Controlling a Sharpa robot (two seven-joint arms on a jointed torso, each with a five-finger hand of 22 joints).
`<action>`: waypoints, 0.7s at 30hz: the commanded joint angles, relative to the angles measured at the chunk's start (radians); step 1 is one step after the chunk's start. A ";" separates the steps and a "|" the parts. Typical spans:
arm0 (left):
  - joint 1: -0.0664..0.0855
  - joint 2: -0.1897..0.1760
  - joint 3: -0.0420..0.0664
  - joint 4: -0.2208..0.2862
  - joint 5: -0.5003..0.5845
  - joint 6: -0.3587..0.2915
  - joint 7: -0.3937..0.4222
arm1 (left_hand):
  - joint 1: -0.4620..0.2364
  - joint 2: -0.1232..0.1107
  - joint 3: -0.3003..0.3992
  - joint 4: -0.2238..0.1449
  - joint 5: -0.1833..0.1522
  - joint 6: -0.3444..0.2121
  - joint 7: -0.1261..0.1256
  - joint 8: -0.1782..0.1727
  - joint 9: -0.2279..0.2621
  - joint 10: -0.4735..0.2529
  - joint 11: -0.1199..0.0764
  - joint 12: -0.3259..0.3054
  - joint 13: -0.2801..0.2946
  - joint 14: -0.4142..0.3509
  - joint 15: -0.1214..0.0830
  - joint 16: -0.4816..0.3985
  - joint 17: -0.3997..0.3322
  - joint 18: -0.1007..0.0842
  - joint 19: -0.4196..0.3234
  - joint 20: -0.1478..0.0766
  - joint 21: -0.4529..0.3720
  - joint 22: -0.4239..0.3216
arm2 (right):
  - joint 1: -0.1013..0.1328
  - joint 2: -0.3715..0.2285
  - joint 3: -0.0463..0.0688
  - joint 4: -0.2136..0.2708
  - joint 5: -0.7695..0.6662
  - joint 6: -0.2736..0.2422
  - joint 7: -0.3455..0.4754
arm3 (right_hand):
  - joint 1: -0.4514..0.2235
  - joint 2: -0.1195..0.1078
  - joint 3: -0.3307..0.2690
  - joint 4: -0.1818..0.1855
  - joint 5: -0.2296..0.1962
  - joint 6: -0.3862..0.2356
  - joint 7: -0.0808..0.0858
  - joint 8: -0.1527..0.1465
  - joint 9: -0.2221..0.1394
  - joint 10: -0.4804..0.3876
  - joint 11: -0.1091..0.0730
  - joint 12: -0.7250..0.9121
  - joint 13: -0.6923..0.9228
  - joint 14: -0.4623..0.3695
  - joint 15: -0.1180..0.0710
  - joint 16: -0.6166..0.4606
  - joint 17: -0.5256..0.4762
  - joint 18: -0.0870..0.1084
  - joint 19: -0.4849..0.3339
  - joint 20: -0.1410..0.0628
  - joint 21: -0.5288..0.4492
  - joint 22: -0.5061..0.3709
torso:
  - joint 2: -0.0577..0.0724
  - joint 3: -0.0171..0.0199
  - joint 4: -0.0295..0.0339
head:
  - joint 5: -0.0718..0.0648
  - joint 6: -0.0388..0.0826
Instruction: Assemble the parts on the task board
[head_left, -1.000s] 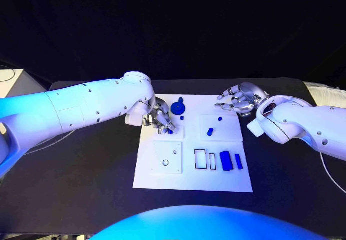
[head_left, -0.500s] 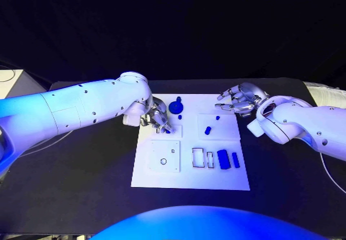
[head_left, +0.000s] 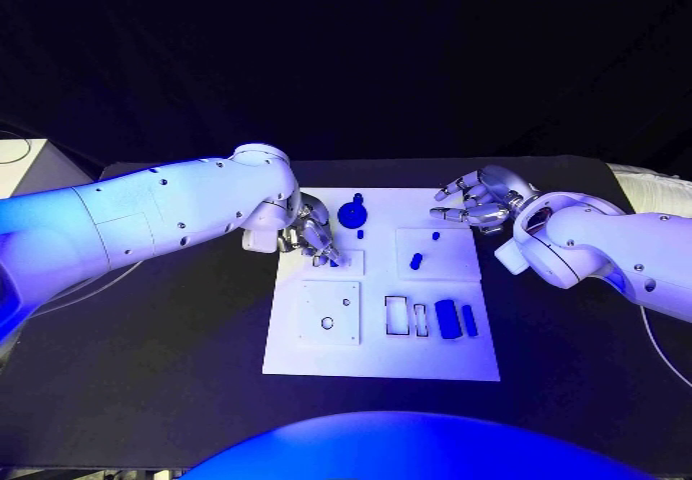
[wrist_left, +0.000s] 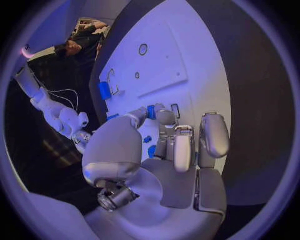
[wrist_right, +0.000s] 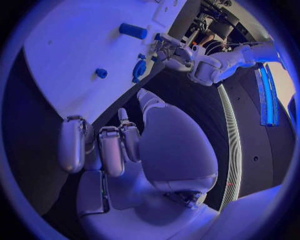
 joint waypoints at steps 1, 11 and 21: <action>-0.008 -0.008 -0.004 -0.005 0.010 -0.027 -0.063 | 0.053 0.043 -0.002 -0.003 0.003 -0.010 0.004 -0.009 -0.005 -0.013 0.002 -0.010 -0.014 0.095 -0.005 -0.006 0.230 -0.005 -0.011 0.001 -0.008 -0.006 | -0.001 0.000 0.000 0.000 -0.006 0.007 0.009 | -0.009 0.000 -0.006 -0.002 0.005 -0.006 0.001 0.005 -0.001 -0.004 -0.005 0.000 0.104 0.070 -0.006 -0.006 0.132 0.020 -0.003 -0.003 -0.006 0.092 | 0.000 0.0004 0.0003 | 0.001 0.000; -0.008 -0.013 0.001 0.001 0.041 -0.034 -0.062 | 0.046 0.046 -0.013 0.011 0.003 -0.012 0.011 -0.030 -0.017 -0.025 0.009 -0.024 -0.034 0.093 0.001 -0.011 0.223 -0.003 -0.019 0.003 -0.016 -0.014 | -0.002 0.000 0.000 0.000 -0.006 0.007 0.009 | -0.009 0.000 -0.006 -0.002 0.005 -0.006 0.001 0.005 -0.001 -0.004 -0.005 0.000 0.104 0.070 -0.006 -0.006 0.132 0.020 -0.003 -0.003 -0.006 0.092 | 0.001 0.0002 -0.0002 | 0.000 0.000; -0.008 -0.022 0.004 0.010 0.060 -0.028 -0.061 | 0.011 -0.010 -0.072 0.046 0.004 -0.001 0.020 -0.072 -0.043 -0.031 0.017 -0.031 -0.044 0.091 0.008 -0.014 0.219 -0.001 -0.022 0.009 -0.022 -0.018 | -0.002 -0.001 0.000 0.000 -0.006 0.007 0.009 | -0.009 0.000 -0.006 -0.002 0.005 -0.006 0.001 0.005 -0.001 -0.004 -0.005 0.000 0.104 0.070 -0.006 -0.006 0.132 0.020 -0.003 -0.003 -0.006 0.092 | 0.000 0.0001 0.0003 | 0.001 0.000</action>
